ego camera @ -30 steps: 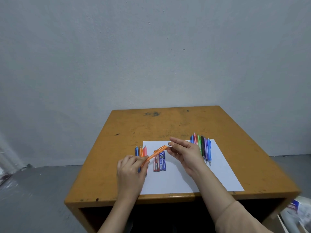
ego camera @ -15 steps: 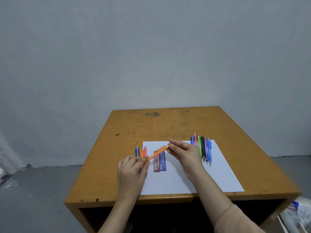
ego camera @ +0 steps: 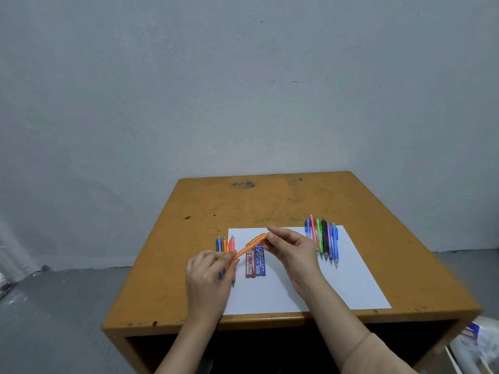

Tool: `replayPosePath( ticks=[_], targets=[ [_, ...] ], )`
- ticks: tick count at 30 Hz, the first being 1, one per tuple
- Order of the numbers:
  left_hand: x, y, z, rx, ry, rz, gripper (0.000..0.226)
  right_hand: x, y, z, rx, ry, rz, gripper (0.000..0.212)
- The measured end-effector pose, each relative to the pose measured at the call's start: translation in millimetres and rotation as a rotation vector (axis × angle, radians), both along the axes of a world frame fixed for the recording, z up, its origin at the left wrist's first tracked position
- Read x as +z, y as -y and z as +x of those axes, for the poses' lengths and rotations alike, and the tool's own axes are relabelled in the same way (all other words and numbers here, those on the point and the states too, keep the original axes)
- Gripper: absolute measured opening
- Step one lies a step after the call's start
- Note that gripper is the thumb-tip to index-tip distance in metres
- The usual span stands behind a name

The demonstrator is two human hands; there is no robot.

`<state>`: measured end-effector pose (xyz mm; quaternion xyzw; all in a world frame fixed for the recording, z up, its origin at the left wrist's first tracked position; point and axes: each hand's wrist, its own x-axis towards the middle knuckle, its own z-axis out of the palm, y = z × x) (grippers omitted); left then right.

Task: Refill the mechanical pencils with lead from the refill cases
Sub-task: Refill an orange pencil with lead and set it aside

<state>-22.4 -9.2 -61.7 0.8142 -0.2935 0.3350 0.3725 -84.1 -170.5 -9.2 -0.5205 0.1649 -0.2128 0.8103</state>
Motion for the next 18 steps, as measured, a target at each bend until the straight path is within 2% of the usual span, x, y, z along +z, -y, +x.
replayPosePath(
  ticks=[2,6,11,15,18],
  targets=[
    [3,0,-1,-0.009,-0.040,-0.058,0.028,0,-3,0,0.006,0.022,-0.007,0.017],
    [6,0,-5,-0.036,-0.043,-0.066,0.026,-1,-7,2,0.016,0.054,-0.005,0.027],
    [11,2,-7,-0.039,-0.054,-0.068,0.023,-1,-14,2,0.047,0.031,-0.011,0.018],
    [23,10,-15,-0.042,-0.098,-0.054,0.024,6,-16,3,0.136,0.129,0.172,0.018],
    [38,18,-26,-0.036,-0.249,-0.073,0.018,12,-16,3,0.163,0.158,0.303,0.019]
  ],
)
